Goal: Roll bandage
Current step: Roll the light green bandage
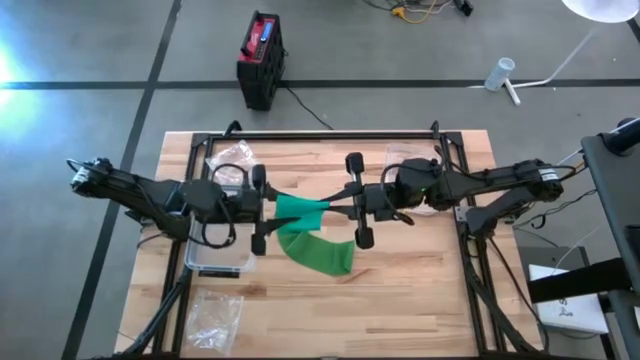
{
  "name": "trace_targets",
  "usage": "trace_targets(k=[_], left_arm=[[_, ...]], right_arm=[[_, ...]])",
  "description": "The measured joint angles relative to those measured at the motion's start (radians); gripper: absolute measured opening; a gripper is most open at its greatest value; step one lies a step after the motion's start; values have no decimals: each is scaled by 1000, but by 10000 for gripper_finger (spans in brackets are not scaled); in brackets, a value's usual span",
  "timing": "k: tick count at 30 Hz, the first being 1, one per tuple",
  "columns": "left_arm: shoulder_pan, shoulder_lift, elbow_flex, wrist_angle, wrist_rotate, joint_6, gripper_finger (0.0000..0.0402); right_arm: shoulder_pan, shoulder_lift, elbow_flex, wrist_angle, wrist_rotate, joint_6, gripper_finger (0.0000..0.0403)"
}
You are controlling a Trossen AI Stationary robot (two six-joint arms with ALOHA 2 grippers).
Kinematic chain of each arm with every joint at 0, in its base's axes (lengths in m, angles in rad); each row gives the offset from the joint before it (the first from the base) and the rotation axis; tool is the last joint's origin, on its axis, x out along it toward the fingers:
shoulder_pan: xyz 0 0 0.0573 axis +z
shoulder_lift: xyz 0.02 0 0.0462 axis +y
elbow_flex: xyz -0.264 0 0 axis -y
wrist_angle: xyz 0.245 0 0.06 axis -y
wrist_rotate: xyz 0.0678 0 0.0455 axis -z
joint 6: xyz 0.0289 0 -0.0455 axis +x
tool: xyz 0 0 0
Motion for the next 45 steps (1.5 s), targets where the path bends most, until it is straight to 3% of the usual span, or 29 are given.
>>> trace_targets(k=[4, 6, 16, 22, 26, 33, 38, 45], left_arm=[[-14, -6, -24, 66, -3, 29, 49], [-16, -11, -50, 110, -1, 37, 14], [-14, -11, -202, 301, -25, 16, 1], [-14, -18, -257, 312, -168, 13, 1], [-14, -14, -292, 363, -184, 11, 0], [-29, -24, -299, 392, -114, 15, 0], [-62, -46, -299, 328, -3, 96, 0], [-68, -79, -299, 220, 7, 106, 32]], right_arm=[[2, 0, -11, 21, -35, 8, 13], [2, 0, -24, 56, -52, 17, 13], [2, 0, -54, 209, -52, 81, 13], [1, 0, -55, 248, -51, 144, 13], [1, 3, -55, 275, -6, 127, 13], [1, 61, -64, 276, 189, -74, 14], [2, 83, -64, 279, 193, -181, 14], [2, 87, -64, 276, 193, -244, 14]])
